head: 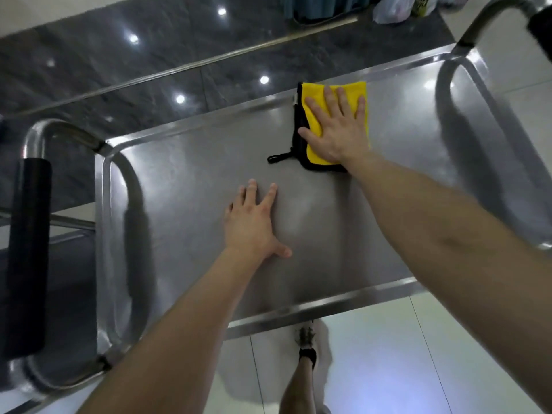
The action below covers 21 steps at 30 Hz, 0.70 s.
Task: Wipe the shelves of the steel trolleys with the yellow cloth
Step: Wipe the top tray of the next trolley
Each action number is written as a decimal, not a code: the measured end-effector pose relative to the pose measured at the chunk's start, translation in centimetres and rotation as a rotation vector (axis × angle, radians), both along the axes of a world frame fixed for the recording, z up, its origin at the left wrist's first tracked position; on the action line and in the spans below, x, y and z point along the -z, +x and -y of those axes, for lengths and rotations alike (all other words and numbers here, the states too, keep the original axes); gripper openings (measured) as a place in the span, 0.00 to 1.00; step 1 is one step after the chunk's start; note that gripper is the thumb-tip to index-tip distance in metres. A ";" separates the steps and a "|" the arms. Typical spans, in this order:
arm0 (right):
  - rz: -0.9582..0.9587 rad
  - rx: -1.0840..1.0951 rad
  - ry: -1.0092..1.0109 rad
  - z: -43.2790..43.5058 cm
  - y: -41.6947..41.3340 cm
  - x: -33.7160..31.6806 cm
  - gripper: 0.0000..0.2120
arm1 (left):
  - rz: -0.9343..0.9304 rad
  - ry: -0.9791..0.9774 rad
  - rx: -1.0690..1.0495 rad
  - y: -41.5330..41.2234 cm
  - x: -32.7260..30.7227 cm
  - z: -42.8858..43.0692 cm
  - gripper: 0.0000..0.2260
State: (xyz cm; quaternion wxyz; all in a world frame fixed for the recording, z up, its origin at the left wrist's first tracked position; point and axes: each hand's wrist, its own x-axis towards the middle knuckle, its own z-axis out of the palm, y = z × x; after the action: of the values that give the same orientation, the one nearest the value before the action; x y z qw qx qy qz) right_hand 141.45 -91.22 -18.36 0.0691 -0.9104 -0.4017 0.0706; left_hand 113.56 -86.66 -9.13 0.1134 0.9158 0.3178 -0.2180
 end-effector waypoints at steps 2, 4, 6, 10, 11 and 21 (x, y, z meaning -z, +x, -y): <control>0.042 -0.073 0.033 1.8 -2.3 0.3 0.37 | 0.003 -0.008 -0.006 -0.1 -0.2 0.0 0.69; 0.093 -0.130 0.073 4.5 -5.6 0.5 0.36 | 0.006 -0.010 -0.011 -0.2 -0.5 0.1 0.68; 0.129 -0.151 0.130 8.2 -9.9 0.7 0.36 | 0.011 -0.011 -0.012 -0.3 -0.7 0.3 0.68; 0.128 -0.221 0.201 15.1 -17.2 1.6 0.37 | 0.034 0.002 -0.037 -0.6 -0.5 0.7 0.68; 0.122 -0.227 0.199 15.8 -18.0 1.6 0.37 | 0.041 0.006 -0.042 -0.8 -0.3 0.7 0.68; 0.094 -0.224 0.175 15.8 -18.0 0.5 0.37 | 0.140 0.206 -0.251 -5.3 -0.7 5.2 0.49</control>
State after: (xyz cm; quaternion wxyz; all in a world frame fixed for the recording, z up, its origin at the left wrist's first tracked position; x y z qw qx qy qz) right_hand 123.42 -106.99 -18.86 0.1208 -0.8527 -0.5083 0.0000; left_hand 108.26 -91.88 -8.45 0.0671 0.8886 0.4418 -0.1039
